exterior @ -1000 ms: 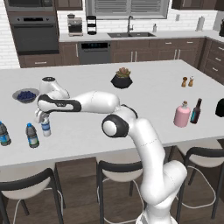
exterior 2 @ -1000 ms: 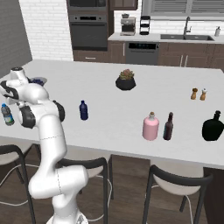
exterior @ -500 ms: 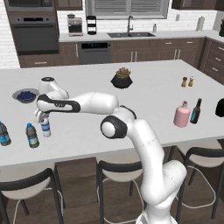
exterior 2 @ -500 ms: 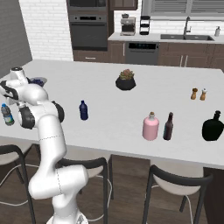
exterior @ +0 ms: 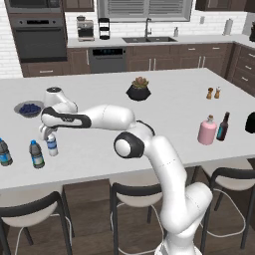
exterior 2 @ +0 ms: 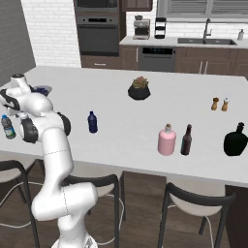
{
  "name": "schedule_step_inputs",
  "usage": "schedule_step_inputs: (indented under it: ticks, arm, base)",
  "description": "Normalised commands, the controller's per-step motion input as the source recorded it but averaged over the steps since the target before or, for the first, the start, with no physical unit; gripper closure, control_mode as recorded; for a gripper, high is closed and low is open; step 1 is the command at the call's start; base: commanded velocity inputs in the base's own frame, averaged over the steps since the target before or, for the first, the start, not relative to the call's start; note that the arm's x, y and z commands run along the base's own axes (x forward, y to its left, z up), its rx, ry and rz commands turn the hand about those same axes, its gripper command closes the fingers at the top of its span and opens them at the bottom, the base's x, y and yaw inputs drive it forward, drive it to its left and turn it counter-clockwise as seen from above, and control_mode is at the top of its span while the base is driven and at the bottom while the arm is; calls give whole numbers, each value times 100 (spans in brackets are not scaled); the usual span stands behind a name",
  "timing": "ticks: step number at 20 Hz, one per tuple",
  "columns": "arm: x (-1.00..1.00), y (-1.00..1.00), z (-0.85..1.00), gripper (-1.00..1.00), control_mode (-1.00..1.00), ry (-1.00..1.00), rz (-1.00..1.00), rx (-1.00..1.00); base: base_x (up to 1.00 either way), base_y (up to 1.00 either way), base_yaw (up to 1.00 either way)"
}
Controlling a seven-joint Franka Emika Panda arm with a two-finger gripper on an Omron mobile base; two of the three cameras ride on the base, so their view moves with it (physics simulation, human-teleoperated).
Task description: Move the plastic bottles in the middle to the plastics group, and the glass bottles in the middle to the glass group.
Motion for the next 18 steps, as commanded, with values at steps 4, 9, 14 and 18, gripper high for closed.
schedule_step_inputs:
  ticks: [4,9,14,18]
  arm:
    - [-2,-12,16,-100,-100,-1,0,0]
    - [-27,-47,54,-100,-100,-3,-6,0]
    - [-55,-82,34,-100,-100,0,-13,0]
    - [-62,-98,4,-100,-100,0,-25,0]
  base:
    - [0,0,0]
    - [0,0,0]
    - [0,0,0]
    - [0,0,0]
